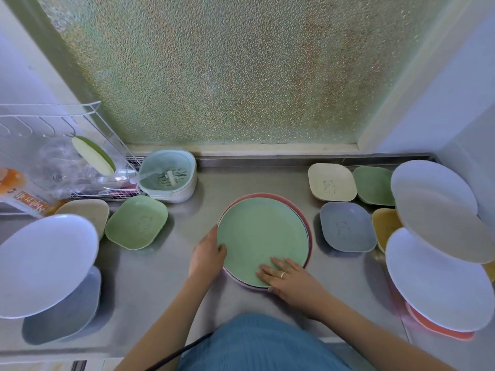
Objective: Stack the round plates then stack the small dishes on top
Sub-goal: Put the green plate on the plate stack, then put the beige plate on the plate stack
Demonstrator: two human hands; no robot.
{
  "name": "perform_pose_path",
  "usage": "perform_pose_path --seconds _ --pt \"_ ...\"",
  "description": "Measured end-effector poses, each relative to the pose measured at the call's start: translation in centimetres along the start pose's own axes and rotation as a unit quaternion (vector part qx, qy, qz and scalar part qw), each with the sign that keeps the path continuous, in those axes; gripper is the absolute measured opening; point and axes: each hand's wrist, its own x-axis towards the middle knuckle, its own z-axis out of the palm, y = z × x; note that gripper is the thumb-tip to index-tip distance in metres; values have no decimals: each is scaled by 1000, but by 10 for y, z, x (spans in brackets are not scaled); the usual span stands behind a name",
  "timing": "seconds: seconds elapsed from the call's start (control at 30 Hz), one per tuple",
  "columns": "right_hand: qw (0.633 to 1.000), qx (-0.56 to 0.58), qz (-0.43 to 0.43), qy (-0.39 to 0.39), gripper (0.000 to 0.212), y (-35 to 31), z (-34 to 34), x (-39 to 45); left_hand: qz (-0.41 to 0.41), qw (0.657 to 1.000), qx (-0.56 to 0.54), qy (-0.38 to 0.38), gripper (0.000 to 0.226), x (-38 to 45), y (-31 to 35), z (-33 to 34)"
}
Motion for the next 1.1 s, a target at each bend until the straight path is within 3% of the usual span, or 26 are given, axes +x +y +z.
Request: perform_pose_path --seconds 0.1,0.17,0.27,0.37,0.47,0.63,0.77,0.83,1.0,1.1 --pt "993 18 85 84 56 2 -13 2 40 996 72 -29 64 4 -3 -1" --pt "967 100 184 143 65 14 -20 12 55 993 94 -42 64 7 -2 0" --pt "925 144 322 138 68 32 -12 24 65 983 157 -76 63 9 -2 5" --pt "921 144 347 101 65 33 0 28 55 975 194 -92 63 10 -3 7" --pt "916 176 341 119 57 31 4 29 45 973 206 -92 63 10 1 8" --pt "911 201 317 168 55 37 -9 19 65 971 230 -30 64 8 17 15" --pt "862 190 368 293 38 68 -24 -15 150 957 237 -77 67 15 54 33" --pt "837 144 421 318 31 93 -27 -41 186 948 236 -110 69 17 78 49" --pt "775 94 550 295 30 156 -17 -102 252 921 255 -156 68 16 131 97" --pt "774 75 567 271 36 184 -9 -130 256 913 262 -180 66 10 154 120"
